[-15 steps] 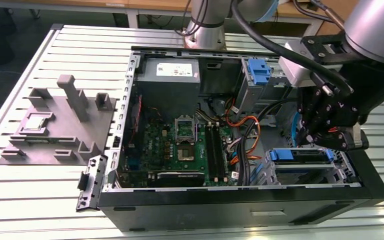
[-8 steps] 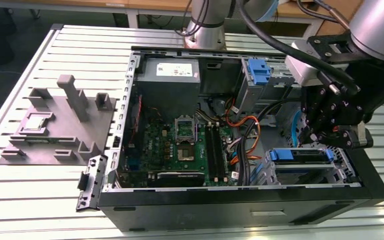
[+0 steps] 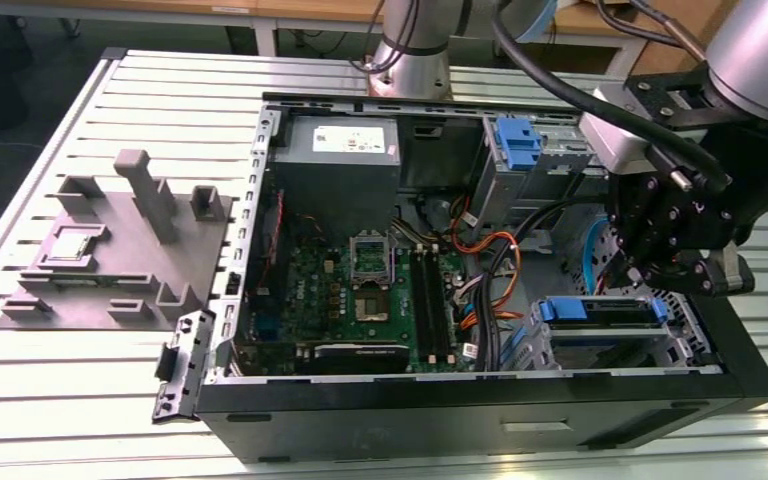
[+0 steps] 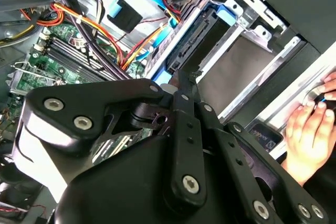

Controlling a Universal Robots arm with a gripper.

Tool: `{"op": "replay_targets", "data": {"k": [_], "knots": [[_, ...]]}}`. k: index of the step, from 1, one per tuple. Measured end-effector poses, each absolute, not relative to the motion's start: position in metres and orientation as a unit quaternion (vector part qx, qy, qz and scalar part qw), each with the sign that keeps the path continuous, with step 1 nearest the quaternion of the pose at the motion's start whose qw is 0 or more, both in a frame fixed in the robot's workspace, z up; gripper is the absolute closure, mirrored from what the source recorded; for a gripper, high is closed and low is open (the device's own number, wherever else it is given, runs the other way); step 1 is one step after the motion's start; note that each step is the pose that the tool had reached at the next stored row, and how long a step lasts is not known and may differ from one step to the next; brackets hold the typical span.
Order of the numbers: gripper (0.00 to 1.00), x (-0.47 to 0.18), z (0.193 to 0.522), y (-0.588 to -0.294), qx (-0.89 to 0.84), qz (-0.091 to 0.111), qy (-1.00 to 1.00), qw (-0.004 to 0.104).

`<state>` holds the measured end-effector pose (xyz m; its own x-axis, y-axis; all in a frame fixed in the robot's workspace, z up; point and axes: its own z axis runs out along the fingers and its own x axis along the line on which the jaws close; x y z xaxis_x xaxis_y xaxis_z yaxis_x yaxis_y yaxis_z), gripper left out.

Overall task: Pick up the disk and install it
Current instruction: 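Insert the first disk wire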

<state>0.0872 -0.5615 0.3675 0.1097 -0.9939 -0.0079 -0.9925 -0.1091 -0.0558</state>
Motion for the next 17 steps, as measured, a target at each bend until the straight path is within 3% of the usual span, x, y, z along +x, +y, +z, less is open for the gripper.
{"op": "replay_targets", "data": {"k": [1, 17], "knots": [[0.82, 0.0873, 0.3670, -0.5615, -0.750, -0.016, 0.661, 0.024], [0.82, 0.0895, 0.3650, -0.5615, -0.769, -0.016, 0.639, 0.025]]}}
